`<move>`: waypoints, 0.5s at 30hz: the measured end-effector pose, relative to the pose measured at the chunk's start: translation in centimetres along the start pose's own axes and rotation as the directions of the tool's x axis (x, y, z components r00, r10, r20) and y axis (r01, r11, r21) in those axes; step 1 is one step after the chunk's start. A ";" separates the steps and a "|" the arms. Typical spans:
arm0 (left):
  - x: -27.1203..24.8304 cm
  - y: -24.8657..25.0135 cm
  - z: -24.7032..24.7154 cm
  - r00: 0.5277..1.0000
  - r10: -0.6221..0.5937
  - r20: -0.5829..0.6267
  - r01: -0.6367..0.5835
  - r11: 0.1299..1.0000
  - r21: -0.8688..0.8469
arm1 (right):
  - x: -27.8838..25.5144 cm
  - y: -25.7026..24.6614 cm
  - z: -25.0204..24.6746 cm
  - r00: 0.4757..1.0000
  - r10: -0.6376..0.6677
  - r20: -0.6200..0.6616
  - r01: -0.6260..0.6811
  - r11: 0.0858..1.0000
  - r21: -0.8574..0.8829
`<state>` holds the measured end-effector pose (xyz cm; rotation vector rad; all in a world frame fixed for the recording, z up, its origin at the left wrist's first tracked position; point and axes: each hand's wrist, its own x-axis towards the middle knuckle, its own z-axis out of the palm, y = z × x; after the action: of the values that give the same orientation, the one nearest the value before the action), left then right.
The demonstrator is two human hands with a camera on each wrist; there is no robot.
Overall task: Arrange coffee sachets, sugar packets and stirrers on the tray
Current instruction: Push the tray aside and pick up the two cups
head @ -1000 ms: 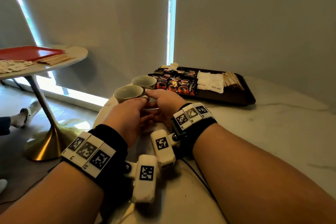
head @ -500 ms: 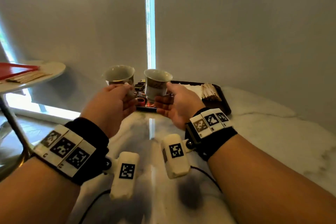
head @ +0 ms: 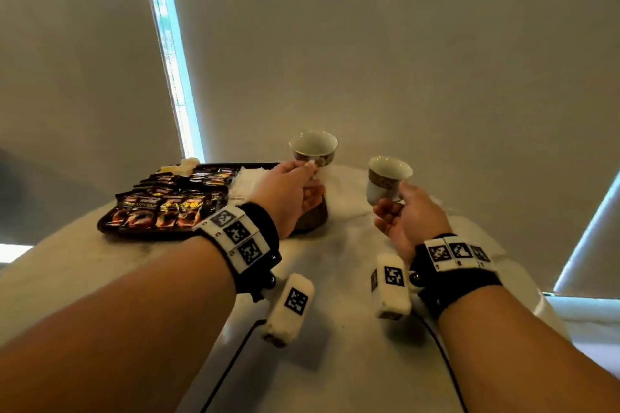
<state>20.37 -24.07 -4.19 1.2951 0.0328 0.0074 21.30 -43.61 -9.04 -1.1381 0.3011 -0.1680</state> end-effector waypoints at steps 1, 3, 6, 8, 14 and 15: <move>0.5 -0.8 0.7 1.000 -0.016 0.004 0.016 0.999 0.036 | 0.5 0.1 -0.4 1.000 0.011 -0.012 -0.011 1.000 0.005; 1.1 -2.3 2.0 0.999 -0.049 0.016 0.048 0.996 0.073 | 1.3 0.3 -1.0 0.999 0.036 -0.030 -0.036 0.999 0.010; 1.8 -4.2 3.1 0.996 -0.089 0.014 0.087 0.990 0.108 | 2.2 0.6 -1.4 0.997 0.076 -0.030 -0.077 0.997 -0.008; 2.2 -5.1 3.5 0.993 -0.121 0.010 0.119 0.987 0.111 | 2.6 0.6 -1.4 0.997 0.082 -0.015 -0.082 0.996 -0.028; 2.7 -5.5 4.7 0.978 -0.203 0.052 0.190 0.964 0.187 | 3.8 0.9 -1.4 0.994 0.105 0.001 -0.105 0.992 -0.071; 2.7 -5.6 4.9 0.977 -0.209 0.037 0.198 0.961 0.191 | 4.0 0.9 -1.4 0.993 0.116 0.004 -0.116 0.991 -0.073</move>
<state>23.17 -30.30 -8.32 1.4740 0.1206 -0.2134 24.60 -45.52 -11.02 -1.1897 0.3678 -0.0501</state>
